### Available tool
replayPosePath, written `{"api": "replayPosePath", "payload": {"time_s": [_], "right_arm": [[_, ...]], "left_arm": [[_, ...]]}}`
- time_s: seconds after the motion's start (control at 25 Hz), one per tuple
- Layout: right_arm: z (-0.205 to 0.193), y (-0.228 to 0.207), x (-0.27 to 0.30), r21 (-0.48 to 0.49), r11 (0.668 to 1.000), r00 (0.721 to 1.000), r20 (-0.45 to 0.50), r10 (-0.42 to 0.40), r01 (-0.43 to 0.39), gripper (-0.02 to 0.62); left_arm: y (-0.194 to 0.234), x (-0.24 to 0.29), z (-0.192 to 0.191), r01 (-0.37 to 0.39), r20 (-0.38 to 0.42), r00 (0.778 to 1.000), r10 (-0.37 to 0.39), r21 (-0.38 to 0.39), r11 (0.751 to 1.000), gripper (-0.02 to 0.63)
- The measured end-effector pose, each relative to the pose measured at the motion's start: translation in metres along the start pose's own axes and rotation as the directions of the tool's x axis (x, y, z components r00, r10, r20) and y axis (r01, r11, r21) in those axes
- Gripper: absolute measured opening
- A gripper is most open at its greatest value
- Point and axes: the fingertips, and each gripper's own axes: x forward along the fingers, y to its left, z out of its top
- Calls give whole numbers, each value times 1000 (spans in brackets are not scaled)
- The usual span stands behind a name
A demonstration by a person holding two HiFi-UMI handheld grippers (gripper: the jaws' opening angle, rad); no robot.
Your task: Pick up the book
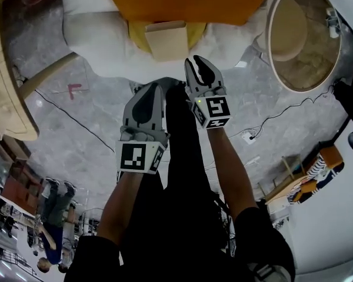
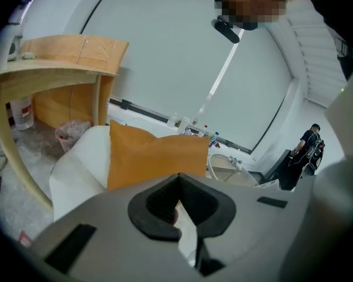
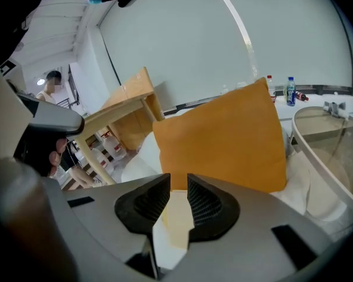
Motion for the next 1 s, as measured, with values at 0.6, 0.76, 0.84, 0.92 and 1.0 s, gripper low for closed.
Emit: {"api": "replayPosePath", "payload": {"time_s": [0.6,0.76,0.84,0.92,1.0], "right_arm": [[-95,-57,91,3,999,984,-171,54,-54,180],[-123,-69,105,0,997,973,-220,73,-75,213],[-136,-72,109,0,995,964,-248,93,-96,232],[-145,-75,115,-8,993,954,-278,111,-118,252],[-147,-77,125,-17,989,947,-291,135,-147,267]], "left_arm": [[35,45,-50,-18,-50,999,16,-56,998,2],[40,54,-56,-10,-49,999,8,-59,998,2],[40,55,-57,-7,-48,999,4,-62,998,2],[40,57,-58,3,-49,999,-6,-64,998,2],[39,58,-57,12,-49,999,-15,-63,998,2]]}}
